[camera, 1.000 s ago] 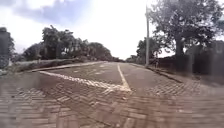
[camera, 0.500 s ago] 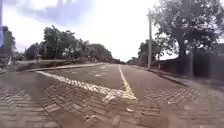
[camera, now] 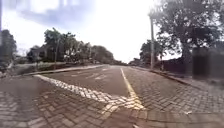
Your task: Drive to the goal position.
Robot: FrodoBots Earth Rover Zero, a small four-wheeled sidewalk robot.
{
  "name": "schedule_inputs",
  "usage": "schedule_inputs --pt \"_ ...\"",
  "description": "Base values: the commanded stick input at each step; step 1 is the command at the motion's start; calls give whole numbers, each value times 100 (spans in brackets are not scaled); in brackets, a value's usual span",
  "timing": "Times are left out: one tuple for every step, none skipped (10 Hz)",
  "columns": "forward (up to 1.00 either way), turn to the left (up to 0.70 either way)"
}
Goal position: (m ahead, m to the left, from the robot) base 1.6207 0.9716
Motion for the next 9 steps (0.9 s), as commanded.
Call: schedule_inputs --pt "70 0" --pt "70 0" --pt "70 0" --pt "70 0" --pt "70 0" --pt "70 0" --pt "70 0" --pt "70 0" --pt "70 0"
